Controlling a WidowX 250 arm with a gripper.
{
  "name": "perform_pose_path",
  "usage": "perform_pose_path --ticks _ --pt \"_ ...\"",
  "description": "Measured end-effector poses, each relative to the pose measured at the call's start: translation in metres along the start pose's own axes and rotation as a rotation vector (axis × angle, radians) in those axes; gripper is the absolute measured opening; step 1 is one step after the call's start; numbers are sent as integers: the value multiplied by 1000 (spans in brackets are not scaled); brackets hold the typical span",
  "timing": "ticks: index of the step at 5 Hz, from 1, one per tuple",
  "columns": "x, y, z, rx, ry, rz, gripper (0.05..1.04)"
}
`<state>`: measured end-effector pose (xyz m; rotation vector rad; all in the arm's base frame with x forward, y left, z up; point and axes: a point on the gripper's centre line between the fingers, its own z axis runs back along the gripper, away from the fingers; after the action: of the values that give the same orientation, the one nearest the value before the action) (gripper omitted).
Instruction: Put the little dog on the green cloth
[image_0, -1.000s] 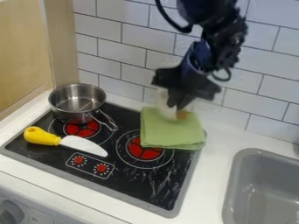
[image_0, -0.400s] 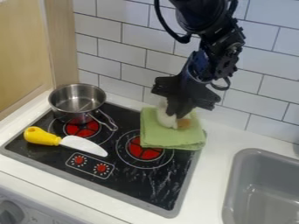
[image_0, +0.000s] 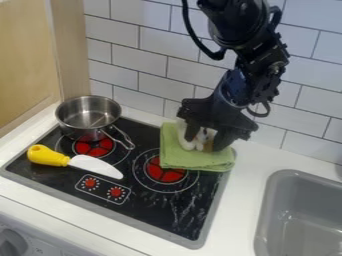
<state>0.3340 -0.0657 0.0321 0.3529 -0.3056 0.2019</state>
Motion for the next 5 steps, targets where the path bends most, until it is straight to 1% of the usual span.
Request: perform_pose_path --ticks 1,2,4,5 --pt "-4 8 11 -8 -18 24 1023" --pt "-10 13 27 -22 -51 26 1006" --pt "-12 34 63 -66 -130 90 999" --pt "-8 35 71 -94 -160 63 999"
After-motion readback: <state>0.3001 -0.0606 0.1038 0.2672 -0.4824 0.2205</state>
